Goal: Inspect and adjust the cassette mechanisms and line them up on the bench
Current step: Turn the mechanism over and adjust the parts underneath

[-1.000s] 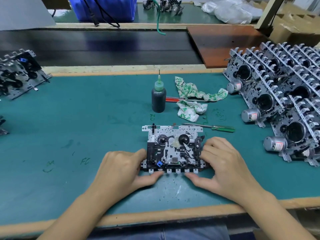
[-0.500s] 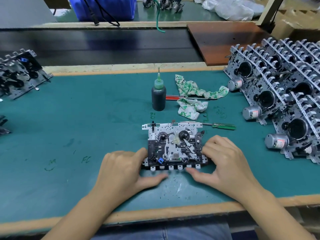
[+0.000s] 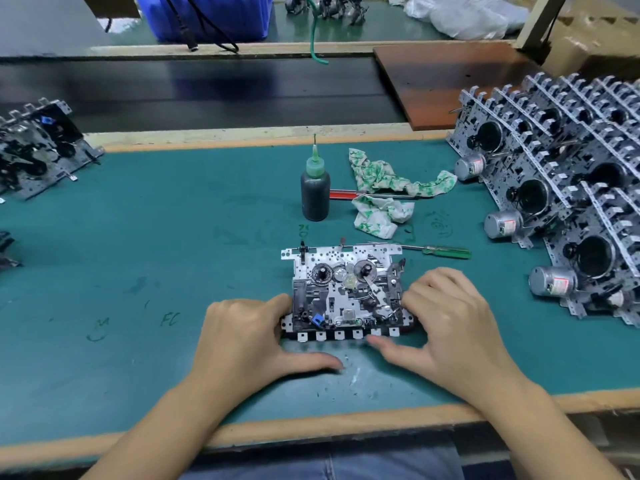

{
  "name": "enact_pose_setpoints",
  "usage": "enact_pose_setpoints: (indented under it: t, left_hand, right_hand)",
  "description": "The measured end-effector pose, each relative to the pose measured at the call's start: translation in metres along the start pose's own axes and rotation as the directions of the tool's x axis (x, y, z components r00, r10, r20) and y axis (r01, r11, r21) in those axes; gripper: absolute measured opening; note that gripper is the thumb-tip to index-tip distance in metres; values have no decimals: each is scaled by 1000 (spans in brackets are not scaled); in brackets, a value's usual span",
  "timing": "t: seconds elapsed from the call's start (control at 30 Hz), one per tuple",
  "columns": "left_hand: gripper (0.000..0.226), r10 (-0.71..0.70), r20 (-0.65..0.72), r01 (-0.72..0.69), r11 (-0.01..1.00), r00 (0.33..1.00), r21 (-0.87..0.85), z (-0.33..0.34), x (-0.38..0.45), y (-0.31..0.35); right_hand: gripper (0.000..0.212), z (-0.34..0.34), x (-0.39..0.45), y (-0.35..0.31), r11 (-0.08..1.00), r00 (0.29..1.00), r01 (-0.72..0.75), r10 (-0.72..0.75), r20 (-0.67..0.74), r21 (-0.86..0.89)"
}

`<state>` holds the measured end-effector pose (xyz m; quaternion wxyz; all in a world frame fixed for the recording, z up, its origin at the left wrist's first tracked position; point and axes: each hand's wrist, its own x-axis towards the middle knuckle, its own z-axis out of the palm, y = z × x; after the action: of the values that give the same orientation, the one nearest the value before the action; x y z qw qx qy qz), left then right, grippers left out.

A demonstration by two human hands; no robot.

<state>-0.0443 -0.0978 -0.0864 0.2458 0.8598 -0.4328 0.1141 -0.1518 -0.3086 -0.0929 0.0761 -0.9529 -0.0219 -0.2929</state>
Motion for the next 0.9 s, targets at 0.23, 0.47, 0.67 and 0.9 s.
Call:
enact_pose_setpoints:
  t: [0.23,0.47,0.67,0.9]
  left_hand:
    - [67,85,-35,-82,994,996,76,2,-1,2]
    - [67,7,-38,-5,999,999,44,1,1,-2]
    - [66,6,-60,-6,1000,998,4,-1,-3,-1]
    - [61,-103,-116,106,994,988,21,-3,-6,6]
  right_hand:
    - [61,2,1,2,999,999,-30,30,-19,-26]
    - [52,1,0,1,999,999,37,-38,26,8]
    - [59,-5,1,0,980,992,-34,10,123,194]
    - [52,-4,1,-5,974,989,-27,-7,147,225]
